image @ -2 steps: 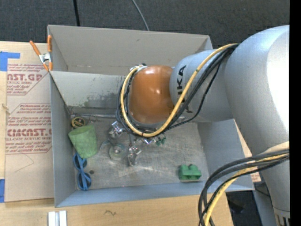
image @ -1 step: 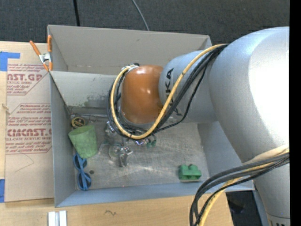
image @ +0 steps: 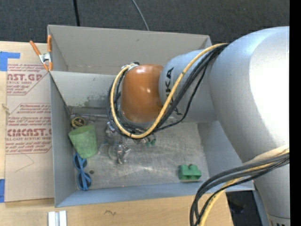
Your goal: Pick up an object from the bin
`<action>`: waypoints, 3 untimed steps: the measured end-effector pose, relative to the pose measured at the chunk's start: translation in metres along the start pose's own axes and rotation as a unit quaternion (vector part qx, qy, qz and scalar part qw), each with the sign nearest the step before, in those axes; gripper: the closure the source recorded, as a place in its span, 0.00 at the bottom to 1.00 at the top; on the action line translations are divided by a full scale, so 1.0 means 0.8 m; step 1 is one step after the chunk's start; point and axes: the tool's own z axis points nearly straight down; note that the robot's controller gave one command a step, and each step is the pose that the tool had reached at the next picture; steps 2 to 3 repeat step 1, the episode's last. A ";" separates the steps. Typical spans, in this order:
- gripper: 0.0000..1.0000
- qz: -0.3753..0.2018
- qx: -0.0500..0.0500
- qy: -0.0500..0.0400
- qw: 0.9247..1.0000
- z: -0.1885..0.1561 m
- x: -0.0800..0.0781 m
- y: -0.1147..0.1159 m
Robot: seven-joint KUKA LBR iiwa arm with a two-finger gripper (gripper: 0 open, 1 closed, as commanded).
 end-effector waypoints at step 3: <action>1.00 -0.102 -0.001 0.005 0.995 -0.207 0.061 -0.030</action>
Offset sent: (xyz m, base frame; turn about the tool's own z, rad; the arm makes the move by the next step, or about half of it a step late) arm -0.0365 -0.0448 0.1612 -0.2063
